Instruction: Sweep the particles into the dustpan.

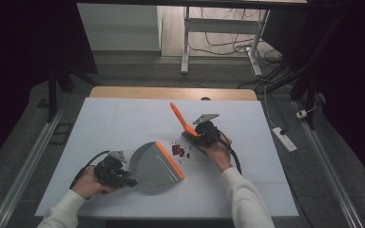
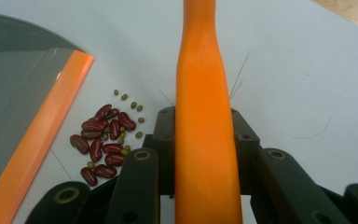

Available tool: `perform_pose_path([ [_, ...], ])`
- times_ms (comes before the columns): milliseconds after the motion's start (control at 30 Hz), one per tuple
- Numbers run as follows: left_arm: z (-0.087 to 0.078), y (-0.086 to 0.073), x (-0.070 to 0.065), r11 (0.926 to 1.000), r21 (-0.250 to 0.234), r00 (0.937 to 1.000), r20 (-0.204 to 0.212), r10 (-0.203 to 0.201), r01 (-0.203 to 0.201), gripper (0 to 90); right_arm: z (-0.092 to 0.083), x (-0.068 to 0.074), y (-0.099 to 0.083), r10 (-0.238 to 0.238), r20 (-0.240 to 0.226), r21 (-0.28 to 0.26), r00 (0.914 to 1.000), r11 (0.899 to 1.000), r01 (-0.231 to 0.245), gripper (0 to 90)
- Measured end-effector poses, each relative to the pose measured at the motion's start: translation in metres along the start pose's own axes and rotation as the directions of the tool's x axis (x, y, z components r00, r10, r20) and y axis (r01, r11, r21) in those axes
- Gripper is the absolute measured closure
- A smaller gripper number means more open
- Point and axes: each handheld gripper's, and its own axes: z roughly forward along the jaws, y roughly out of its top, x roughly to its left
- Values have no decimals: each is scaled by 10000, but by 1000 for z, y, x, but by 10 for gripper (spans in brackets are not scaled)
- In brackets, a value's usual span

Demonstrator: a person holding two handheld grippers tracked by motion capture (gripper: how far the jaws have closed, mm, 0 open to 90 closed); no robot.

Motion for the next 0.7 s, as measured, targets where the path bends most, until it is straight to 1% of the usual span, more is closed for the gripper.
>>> perform_pose_path([
  [100, 0, 0, 0, 10000, 16, 10000, 6, -10, 10, 613, 1, 1, 0, 10, -31, 40, 10000, 10000, -10, 704],
  [200, 1, 1, -1, 10000, 18, 10000, 16, -24, 24, 613, 3, 4, 1, -135, -47, 60, 9999, 9999, 135, 705],
  [400, 2, 2, -1, 10000, 18, 10000, 61, -34, 34, 614, 5, 9, 2, -187, -163, 121, 9997, 9997, 189, 705],
  [467, 2, 2, -1, 10000, 22, 10000, 72, -36, 36, 613, 5, 11, 3, -295, -177, 118, 9994, 9995, 297, 704],
  [700, 3, 1, -1, 10000, 17, 10000, 87, -43, 43, 613, 7, 18, 5, -456, -276, 155, 9986, 9988, 461, 704],
])
